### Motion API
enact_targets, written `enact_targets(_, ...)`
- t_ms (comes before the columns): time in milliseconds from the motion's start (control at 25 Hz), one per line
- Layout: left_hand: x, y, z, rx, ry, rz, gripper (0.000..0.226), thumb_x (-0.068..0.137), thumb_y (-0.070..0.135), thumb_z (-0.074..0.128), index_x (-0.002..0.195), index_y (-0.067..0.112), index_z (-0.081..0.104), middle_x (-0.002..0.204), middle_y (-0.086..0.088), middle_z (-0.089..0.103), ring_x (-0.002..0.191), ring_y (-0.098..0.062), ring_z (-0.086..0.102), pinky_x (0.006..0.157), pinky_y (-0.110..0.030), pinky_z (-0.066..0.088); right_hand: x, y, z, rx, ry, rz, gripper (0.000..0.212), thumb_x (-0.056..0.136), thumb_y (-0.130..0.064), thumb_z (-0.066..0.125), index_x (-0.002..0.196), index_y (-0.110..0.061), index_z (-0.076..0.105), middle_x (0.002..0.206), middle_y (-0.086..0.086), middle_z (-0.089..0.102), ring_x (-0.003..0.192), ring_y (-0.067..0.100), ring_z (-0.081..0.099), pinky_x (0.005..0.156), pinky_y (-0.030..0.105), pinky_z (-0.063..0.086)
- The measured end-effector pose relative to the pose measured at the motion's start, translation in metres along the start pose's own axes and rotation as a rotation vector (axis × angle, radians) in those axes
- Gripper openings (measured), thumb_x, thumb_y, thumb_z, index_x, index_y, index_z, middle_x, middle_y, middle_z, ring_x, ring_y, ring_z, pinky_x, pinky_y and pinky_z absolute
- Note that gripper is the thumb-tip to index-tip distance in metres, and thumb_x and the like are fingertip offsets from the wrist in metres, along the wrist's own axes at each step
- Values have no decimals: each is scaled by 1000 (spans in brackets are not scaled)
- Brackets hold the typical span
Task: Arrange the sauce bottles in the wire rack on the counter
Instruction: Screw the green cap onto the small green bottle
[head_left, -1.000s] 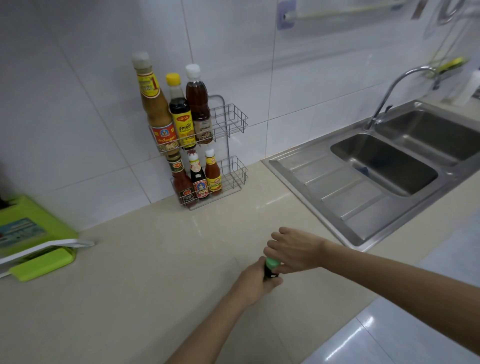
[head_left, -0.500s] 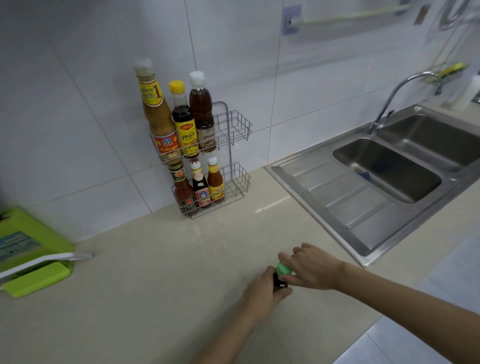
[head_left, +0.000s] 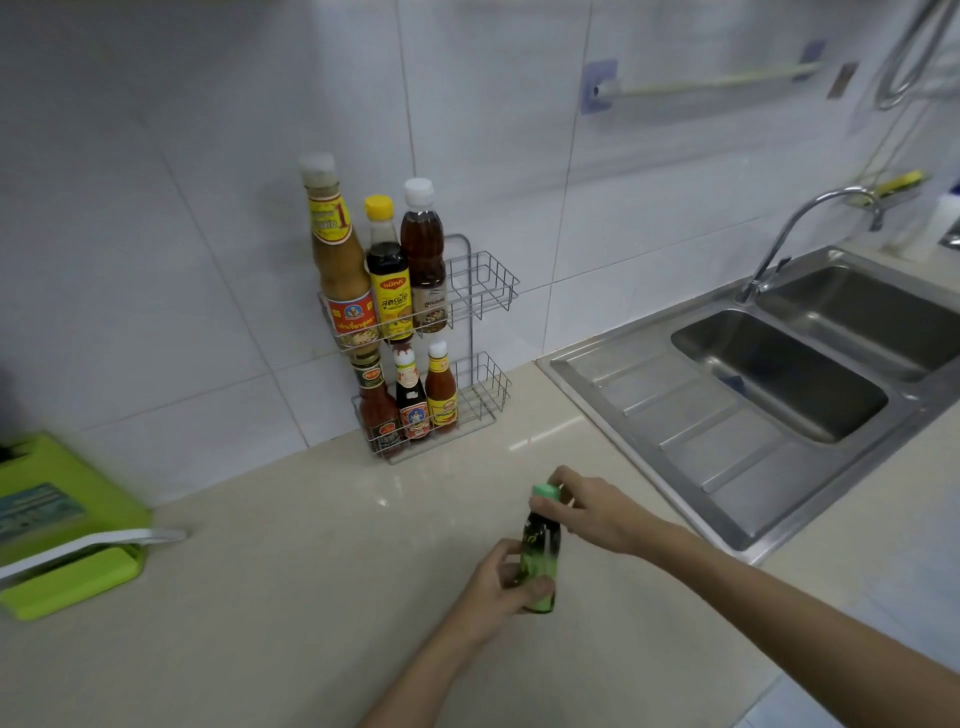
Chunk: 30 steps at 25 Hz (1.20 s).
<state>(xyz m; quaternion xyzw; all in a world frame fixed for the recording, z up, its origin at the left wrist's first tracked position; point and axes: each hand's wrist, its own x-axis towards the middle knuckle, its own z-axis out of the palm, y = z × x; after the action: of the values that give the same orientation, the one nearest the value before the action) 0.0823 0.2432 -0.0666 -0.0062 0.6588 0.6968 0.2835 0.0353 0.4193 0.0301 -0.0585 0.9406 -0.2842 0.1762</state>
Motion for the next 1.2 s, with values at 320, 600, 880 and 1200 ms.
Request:
enact_targets(320, 17, 33, -14, 324, 318, 116, 40, 68, 29, 83, 97, 22, 56, 88, 5, 67, 70, -3, 63, 58, -16, 52, 43, -2, 3, 446, 49, 75, 37, 83, -37, 71, 108, -13, 57, 99, 9, 67, 75, 19, 71, 58, 28, 60)
enact_targets(600, 33, 49, -95, 410, 631, 128, 17, 83, 8, 68, 95, 14, 59, 89, 2, 66, 93, -22, 66, 75, -20, 49, 121, -8, -22, 613, 487, 14, 26, 83, -18, 72, 105, -22, 59, 98, 3, 64, 79, 26, 67, 74, 42, 57)
enact_targets(880, 53, 48, -171, 92, 912, 66, 11, 87, 2, 62, 95, 8, 59, 91, -7, 64, 100, -33, 63, 85, -35, 51, 201, -20, -34, 759, 633, -70, 32, 85, -16, 70, 114, -23, 56, 100, 1, 62, 86, 16, 63, 72, 26, 49)
enact_targets(1200, 81, 80, -165, 88, 835, -3, 55, 99, 42, 39, 144, 10, 36, 146, -7, 45, 137, -25, 40, 116, -43, 32, 251, -25, -19, 309, 383, -211, 33, 88, -11, 65, 119, -10, 54, 112, 12, 54, 89, 24, 60, 81, 35, 53)
